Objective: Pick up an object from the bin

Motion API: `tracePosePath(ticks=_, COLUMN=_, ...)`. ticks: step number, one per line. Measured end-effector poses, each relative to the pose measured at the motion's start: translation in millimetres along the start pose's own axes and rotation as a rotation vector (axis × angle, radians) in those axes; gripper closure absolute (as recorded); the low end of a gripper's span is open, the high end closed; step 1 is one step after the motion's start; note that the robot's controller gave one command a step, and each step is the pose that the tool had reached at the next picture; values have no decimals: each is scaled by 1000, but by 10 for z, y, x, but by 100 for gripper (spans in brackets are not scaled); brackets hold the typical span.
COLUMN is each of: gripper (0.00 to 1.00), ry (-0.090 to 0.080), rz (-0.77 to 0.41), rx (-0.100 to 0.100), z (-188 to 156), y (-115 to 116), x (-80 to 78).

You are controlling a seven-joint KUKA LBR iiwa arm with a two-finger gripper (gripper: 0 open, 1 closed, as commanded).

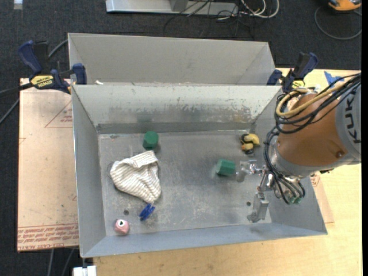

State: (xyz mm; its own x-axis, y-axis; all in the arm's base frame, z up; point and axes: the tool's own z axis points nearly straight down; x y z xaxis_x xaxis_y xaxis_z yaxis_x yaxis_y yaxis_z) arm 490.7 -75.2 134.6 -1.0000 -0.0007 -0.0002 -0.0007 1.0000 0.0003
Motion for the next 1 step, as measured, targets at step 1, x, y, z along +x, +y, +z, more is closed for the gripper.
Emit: tracePosePath(ticks=1, gripper=0, ry=6, rz=101, rx=-2, z=-159, y=813, x=-234)
